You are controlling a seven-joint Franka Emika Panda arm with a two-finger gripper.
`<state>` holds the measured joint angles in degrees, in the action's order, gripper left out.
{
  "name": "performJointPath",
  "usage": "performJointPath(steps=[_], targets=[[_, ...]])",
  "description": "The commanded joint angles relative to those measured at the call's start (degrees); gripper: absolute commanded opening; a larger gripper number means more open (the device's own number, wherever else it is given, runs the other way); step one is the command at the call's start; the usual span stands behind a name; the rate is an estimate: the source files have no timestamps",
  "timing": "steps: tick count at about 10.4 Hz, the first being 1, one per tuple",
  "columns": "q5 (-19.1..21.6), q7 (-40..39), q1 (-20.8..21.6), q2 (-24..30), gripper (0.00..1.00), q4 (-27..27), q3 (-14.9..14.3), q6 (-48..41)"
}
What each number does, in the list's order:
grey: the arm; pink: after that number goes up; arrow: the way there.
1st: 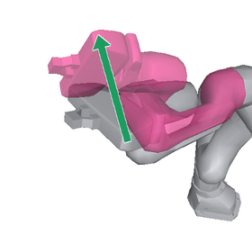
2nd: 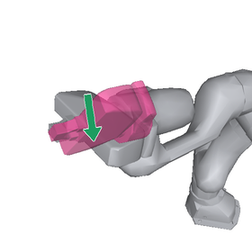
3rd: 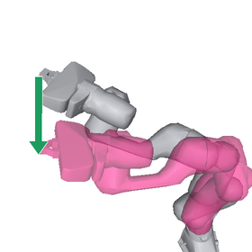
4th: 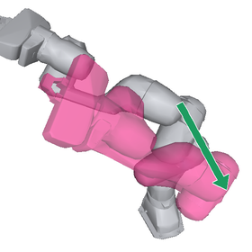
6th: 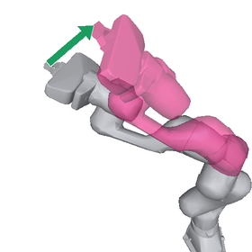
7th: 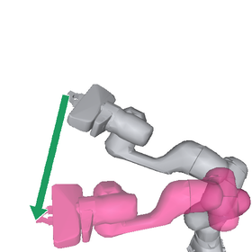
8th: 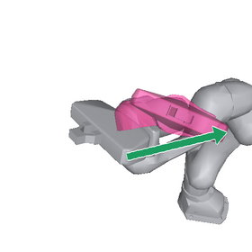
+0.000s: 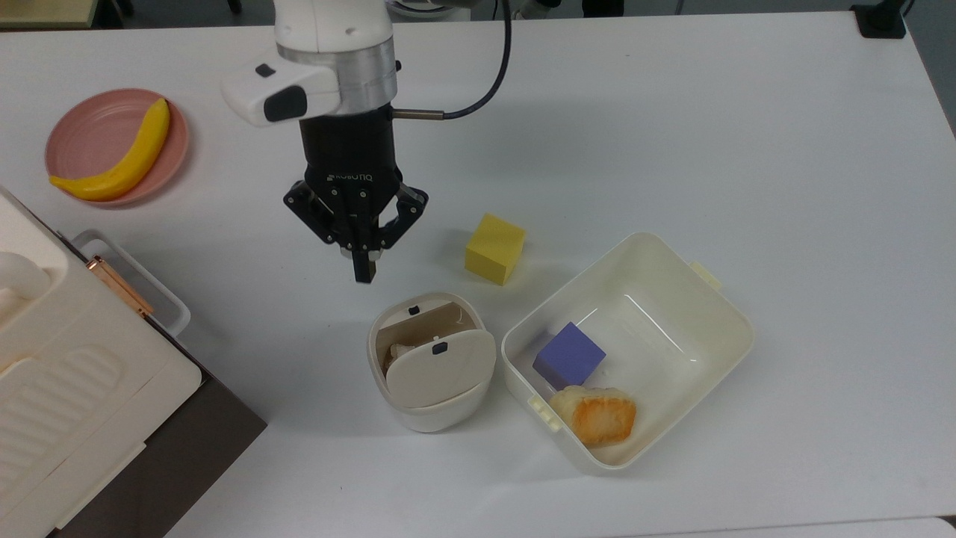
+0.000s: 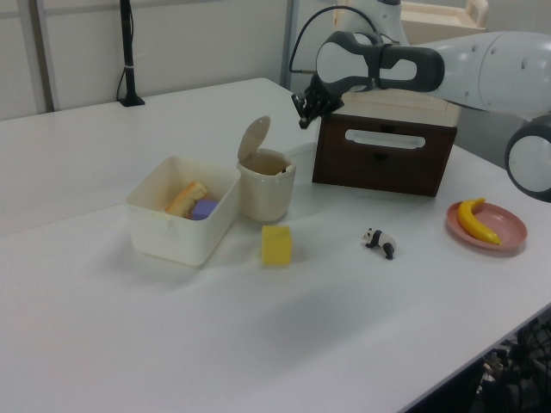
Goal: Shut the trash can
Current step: 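Lower the gripper onto the raised lid, pushing it down shut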
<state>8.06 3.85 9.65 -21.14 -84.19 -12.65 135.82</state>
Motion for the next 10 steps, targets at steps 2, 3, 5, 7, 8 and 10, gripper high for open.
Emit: performJointPath(steps=[2, 3, 5, 7, 8, 10], targets=[[0.91, -1.92, 0.90, -2.58, 0.00, 1.74, 0.78, 19.00], [0.82, -2.01, 0.90, -4.60, 0.00, 3.05, 1.39, 21.30], [0.73, -2.01, 1.77, -8.90, 0.00, 5.60, 1.49, 23.25], [0.73, -1.83, 3.18, -11.29, 0.00, 5.97, 1.57, 24.92], [0.82, -1.57, 3.71, -11.30, 0.00, 5.62, 1.57, 24.93], [0.74, -1.66, 3.89, -10.95, 0.00, 5.18, 1.57, 23.88]])
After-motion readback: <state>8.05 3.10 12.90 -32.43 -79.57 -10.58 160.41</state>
